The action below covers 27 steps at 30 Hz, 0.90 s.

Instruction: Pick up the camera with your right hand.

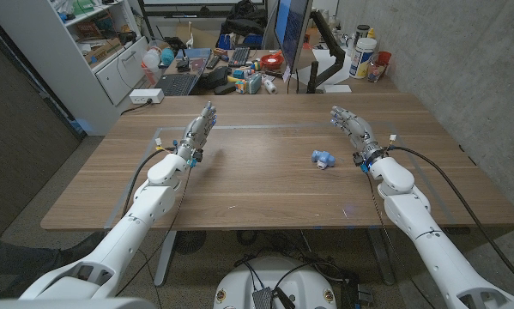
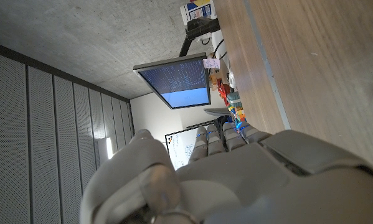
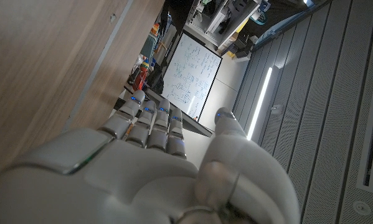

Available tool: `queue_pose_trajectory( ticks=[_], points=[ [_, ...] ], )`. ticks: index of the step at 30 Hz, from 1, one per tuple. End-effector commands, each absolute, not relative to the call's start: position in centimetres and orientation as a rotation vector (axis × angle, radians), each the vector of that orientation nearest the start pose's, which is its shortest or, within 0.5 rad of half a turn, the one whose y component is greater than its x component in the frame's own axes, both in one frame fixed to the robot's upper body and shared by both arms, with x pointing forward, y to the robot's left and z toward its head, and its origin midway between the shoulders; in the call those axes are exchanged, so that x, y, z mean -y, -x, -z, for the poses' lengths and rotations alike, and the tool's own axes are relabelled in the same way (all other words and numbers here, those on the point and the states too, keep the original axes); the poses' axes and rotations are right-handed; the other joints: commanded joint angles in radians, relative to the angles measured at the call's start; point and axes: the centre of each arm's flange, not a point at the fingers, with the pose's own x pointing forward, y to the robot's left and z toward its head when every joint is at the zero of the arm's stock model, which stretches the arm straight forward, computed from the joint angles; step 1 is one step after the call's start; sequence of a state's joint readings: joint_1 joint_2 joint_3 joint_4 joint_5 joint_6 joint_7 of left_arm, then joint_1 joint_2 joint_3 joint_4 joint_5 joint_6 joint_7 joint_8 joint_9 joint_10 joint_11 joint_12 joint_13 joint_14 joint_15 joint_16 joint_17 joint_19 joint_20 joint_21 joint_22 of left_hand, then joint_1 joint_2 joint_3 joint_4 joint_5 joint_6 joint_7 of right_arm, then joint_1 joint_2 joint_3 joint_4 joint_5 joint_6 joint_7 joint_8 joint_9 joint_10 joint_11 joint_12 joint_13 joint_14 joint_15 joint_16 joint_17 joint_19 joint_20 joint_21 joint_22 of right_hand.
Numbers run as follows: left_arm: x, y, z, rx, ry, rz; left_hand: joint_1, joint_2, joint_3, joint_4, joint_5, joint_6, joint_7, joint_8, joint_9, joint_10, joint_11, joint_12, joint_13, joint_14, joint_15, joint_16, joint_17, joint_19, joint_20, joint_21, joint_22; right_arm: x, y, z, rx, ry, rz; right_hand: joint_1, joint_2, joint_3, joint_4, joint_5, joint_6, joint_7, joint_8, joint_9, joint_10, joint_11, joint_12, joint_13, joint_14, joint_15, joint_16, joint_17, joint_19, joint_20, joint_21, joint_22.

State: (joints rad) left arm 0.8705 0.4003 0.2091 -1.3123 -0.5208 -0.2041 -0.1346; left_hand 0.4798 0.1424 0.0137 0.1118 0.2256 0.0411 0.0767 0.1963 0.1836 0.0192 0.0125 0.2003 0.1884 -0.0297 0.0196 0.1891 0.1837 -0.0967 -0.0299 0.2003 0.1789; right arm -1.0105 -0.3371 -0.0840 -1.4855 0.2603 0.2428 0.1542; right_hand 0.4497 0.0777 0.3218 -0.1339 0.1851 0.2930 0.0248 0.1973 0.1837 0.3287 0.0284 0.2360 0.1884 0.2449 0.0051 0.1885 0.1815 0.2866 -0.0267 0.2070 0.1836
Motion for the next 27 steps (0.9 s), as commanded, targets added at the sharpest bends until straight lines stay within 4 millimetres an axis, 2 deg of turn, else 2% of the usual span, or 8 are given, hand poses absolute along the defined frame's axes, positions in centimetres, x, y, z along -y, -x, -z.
queue_pose_trajectory(
  ticks=[1,15,27],
  points=[
    [-29.3,-65.3,2.5,0.58,0.031,0.22,0.008,0.002,-0.001,0.006,0.004,0.011,0.001,0.003,0.002,0.001,-0.002,0.006,0.004,0.007,0.002,0.004,0.002,-0.005,0.004,0.006,0.005,28.5,-60.5,3.2,0.684,0.176,-0.178,0.009,-0.003,0.002,-0.003,0.004,0.008,-0.005,0.004,0.005,0.003,-0.004,-0.003,0.002,0.001,-0.005,0.001,0.002,0.008,0.001,0.001,0.002],
    [-28.6,-65.7,2.3,0.581,0.029,0.24,0.008,0.002,-0.001,0.005,0.004,0.012,0.001,0.003,0.002,0.004,-0.006,0.007,0.004,0.009,0.003,0.004,0.002,-0.005,0.005,0.006,0.005,28.5,-59.5,3.3,0.693,0.203,-0.172,0.013,-0.004,0.003,-0.004,0.005,0.008,-0.007,0.003,0.006,0.001,-0.007,-0.005,0.002,0.002,-0.005,0.001,0.003,0.009,0.001,0.0,0.002],
    [-28.8,-65.7,2.3,0.581,0.033,0.236,0.008,0.002,-0.001,0.005,0.004,0.013,0.001,0.003,0.002,0.004,-0.005,0.006,0.004,0.009,0.003,0.004,0.002,-0.007,0.008,0.005,0.005,28.4,-58.9,3.2,0.699,0.242,-0.17,0.016,-0.004,0.005,-0.006,0.005,0.006,-0.009,0.002,0.006,0.002,-0.008,-0.005,0.002,0.001,-0.006,0.0,0.004,0.01,0.001,0.0,0.002]
  ],
)
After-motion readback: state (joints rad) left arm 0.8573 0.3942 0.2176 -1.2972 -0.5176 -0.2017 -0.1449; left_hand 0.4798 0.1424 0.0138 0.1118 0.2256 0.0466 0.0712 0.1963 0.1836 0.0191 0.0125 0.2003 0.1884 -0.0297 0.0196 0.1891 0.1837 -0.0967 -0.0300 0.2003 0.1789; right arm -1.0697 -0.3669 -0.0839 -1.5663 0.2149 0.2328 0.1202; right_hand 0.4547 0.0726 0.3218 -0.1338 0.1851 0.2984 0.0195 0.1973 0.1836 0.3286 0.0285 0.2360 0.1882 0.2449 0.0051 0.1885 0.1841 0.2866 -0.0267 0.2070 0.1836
